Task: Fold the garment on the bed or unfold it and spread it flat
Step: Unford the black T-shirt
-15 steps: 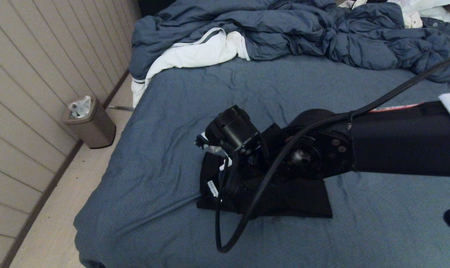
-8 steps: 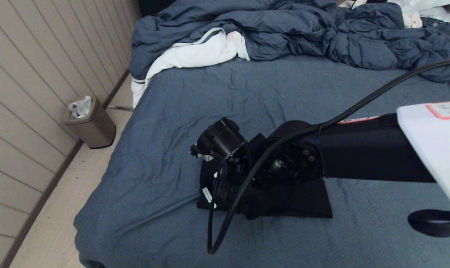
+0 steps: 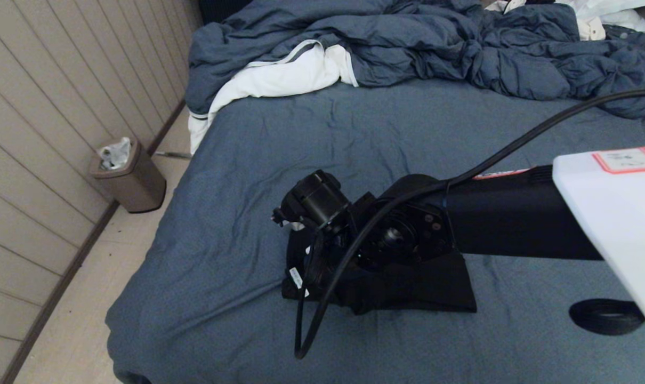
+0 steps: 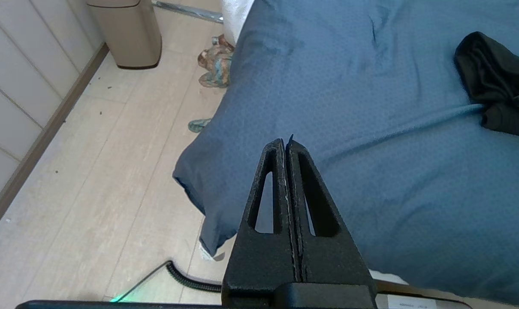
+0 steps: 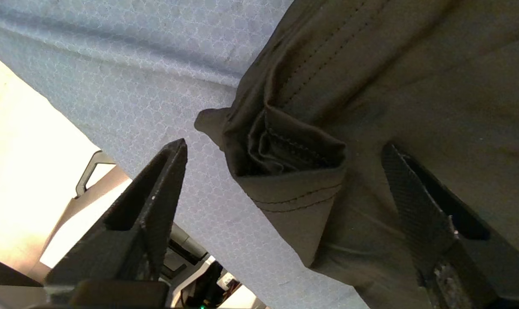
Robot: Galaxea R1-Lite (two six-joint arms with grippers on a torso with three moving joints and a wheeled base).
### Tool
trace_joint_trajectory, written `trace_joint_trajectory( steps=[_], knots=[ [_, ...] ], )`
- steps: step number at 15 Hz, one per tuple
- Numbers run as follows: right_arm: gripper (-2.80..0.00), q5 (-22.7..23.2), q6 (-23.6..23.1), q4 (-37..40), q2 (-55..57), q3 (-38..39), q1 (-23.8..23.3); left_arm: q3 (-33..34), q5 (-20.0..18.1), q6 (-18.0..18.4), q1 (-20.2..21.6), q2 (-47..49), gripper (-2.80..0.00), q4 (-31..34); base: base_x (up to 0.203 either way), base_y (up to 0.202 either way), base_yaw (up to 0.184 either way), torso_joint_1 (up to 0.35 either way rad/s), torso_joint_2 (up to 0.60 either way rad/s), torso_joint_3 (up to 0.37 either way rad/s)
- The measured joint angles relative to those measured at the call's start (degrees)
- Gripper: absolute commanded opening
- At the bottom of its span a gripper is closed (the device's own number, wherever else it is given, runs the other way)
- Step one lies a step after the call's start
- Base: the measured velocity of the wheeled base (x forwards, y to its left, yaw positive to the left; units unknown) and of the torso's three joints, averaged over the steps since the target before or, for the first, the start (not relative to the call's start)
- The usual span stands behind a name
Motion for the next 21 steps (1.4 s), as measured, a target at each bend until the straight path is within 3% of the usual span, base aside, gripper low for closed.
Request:
trace_joint_trajectory(
  steps=[21],
  knots=[
    [0.00,-0.99,-0.77,-1.24,1.27,-0.44,0.34,0.00,0.00,-0.02,0.00,0.00,-2.80,-0.02,0.000,0.000,0.000,0.000,0.00,0.000]
  ],
)
